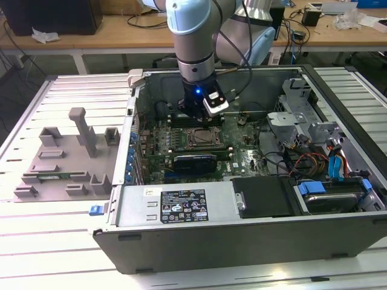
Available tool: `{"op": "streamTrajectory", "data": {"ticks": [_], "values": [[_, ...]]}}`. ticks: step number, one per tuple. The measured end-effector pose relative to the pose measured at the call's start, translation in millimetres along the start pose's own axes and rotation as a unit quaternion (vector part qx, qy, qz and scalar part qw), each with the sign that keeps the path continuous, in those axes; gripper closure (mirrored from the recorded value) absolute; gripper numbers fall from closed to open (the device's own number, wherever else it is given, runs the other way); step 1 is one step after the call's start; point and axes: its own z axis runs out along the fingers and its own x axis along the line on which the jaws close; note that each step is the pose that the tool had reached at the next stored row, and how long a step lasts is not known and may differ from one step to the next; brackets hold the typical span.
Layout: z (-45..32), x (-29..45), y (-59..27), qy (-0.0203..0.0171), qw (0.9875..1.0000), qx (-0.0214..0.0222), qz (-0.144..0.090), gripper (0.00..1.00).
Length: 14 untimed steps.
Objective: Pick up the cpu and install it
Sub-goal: 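Install the first cpu locking lever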
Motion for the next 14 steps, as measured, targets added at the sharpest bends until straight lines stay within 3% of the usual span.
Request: {"op": "streamTrajectory", "data": {"ticks": [7, 9, 12, 14], "values": [[-7.4, -1.1, 1.0, 0.0000, 1.0000, 0.0001, 0.000, 0.89], [-10.9, -1.6, 1.5, -0.0004, 1.0000, 0.0036, -0.001, 0.89], [-15.8, -2.5, 2.2, -0.0012, 0.9999, 0.0124, -0.002, 0.89], [-17.6, -2.7, 2.2, -0.0015, 0.9997, 0.0248, -0.004, 0.89]]}}
